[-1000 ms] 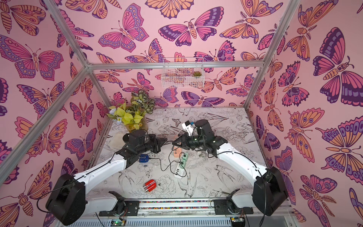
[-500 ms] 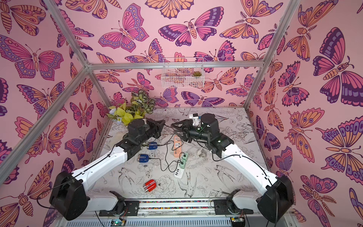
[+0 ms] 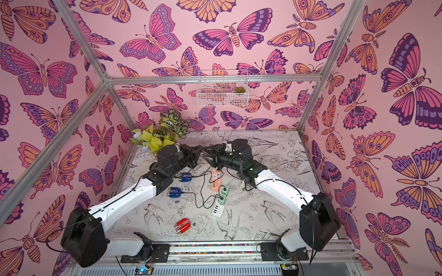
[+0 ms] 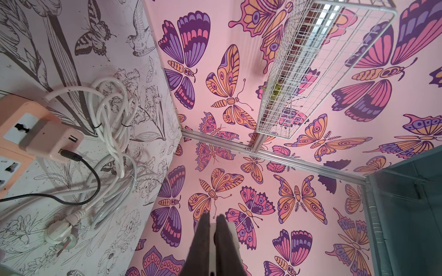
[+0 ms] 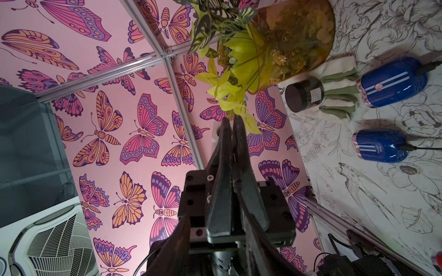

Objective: Charge the electric shaver
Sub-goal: Pick up the charging cable from the center of the board.

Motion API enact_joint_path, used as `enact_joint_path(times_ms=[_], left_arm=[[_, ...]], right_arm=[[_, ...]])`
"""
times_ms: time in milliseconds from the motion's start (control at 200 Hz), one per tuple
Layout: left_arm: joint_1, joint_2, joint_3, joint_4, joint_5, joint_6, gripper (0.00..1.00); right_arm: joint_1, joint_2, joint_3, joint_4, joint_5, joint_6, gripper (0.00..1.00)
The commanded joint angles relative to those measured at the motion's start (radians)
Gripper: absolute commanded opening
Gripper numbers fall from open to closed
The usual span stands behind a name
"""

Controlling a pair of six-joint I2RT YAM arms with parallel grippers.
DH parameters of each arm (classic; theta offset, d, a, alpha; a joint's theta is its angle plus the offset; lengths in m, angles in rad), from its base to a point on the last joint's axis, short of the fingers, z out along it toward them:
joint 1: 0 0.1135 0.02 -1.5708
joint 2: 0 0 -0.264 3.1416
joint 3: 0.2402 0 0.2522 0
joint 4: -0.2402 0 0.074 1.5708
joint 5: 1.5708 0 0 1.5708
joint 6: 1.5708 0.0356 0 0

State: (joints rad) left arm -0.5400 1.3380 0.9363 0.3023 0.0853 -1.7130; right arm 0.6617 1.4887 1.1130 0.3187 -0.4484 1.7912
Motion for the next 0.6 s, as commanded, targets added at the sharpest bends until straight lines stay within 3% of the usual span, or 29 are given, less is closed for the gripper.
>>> enact_joint_path(times_ms=[0, 411, 596], left_arm=[[-0.005, -0.032, -0.032, 0.027, 0.006, -0.012, 0.0], [-0.005, -0.03, -0.036, 0.027, 0.022, -0.027, 0.0], [-0.006, -0.02, -0.033, 0.028, 0.033, -0.031, 0.0]], right_arm=[[-0.001, 0.036, 0.044, 0.045, 0.007, 0.004, 0.32], [-0.016, 0.074, 0.047, 0.058, 0.005, 0.0, 0.16], [-0.016, 0.076, 0.036, 0.067, 0.005, 0.007, 0.15]])
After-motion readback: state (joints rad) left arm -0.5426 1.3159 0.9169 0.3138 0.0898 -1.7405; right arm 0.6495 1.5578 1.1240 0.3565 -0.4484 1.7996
